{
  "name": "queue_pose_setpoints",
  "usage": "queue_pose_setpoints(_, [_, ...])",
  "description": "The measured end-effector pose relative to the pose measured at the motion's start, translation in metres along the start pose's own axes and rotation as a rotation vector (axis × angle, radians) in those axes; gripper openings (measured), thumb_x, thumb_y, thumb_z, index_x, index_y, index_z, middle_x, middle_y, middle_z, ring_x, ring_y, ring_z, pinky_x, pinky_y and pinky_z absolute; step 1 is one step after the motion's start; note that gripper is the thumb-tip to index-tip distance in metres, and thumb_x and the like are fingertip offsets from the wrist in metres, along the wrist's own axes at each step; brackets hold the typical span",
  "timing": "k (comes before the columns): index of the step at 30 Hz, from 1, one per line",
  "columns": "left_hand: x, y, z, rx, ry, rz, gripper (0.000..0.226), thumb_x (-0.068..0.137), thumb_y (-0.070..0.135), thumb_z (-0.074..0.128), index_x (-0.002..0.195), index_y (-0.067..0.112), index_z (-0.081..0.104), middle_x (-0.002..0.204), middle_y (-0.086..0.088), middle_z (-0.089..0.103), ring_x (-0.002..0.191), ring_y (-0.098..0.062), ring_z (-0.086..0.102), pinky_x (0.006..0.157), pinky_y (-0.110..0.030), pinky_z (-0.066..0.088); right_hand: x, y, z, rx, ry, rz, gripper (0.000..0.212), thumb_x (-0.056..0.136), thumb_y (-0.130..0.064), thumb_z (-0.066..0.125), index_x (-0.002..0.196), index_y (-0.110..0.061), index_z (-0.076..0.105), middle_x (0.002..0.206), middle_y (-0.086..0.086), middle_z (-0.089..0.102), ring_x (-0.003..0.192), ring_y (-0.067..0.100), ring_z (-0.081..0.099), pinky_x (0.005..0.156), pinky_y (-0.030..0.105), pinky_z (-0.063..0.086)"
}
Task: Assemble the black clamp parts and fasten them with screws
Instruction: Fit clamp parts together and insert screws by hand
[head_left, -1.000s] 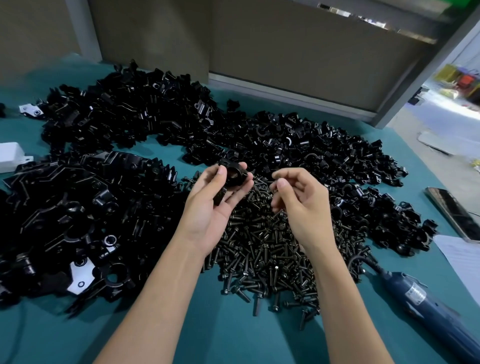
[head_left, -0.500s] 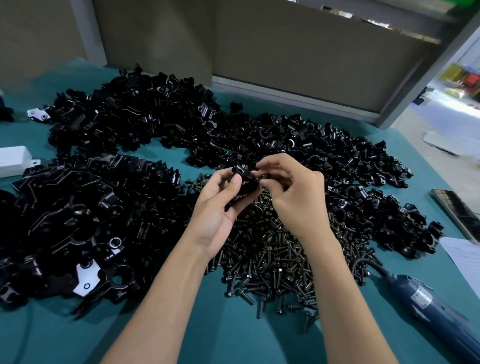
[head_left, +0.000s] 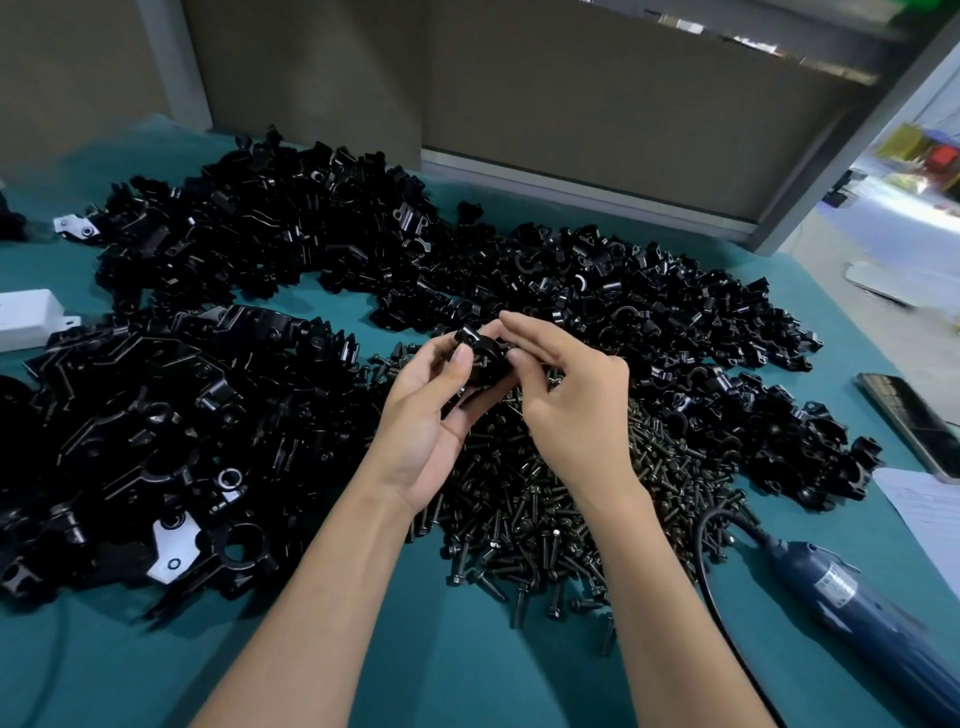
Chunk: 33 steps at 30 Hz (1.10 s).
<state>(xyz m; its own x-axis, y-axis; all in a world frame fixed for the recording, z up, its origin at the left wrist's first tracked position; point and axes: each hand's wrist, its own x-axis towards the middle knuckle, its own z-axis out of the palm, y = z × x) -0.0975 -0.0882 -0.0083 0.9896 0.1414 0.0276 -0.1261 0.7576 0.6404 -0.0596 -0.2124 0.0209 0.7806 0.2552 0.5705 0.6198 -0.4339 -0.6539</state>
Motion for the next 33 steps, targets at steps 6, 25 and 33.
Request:
queue_pose_setpoints(6, [-0.001, 0.001, 0.003, -0.008, -0.045, 0.017, 0.042, 0.097, 0.018, 0.050, 0.132, -0.005, 0.050, 0.136, -0.014, 0.063, 0.123, -0.026, 0.062, 0.094, -0.030, 0.055, -0.007, -0.005, -0.019, 0.079, -0.074, 0.136, 0.038, 0.093, -0.014, 0.068, 0.129, -0.022, 0.061, 0.119, -0.017, 0.067, 0.108, -0.003, 0.064, 0.096, 0.019, 0.050])
queue_pose_setpoints(25, [0.003, -0.001, 0.000, -0.074, 0.043, 0.026, 0.046, 0.090, 0.018, 0.056, 0.128, -0.008, 0.050, 0.121, -0.017, 0.069, 0.107, -0.029, 0.069, 0.093, -0.036, 0.057, -0.031, -0.020, -0.030, -0.255, -0.410, 0.262, 0.023, 0.088, -0.013, 0.070, 0.104, -0.029, 0.076, 0.074, -0.016, 0.065, 0.068, -0.002, 0.061, 0.065, 0.014, 0.052])
queue_pose_setpoints(33, [0.004, -0.004, -0.002, 0.028, 0.020, -0.001, 0.036, 0.095, 0.016, 0.056, 0.125, -0.003, 0.055, 0.119, -0.013, 0.070, 0.107, -0.025, 0.070, 0.090, -0.030, 0.057, 0.020, -0.016, -0.016, 0.171, 0.045, 0.101, 0.015, 0.086, -0.002, 0.074, 0.098, -0.012, 0.074, 0.087, -0.012, 0.072, 0.079, -0.002, 0.069, 0.075, 0.014, 0.053])
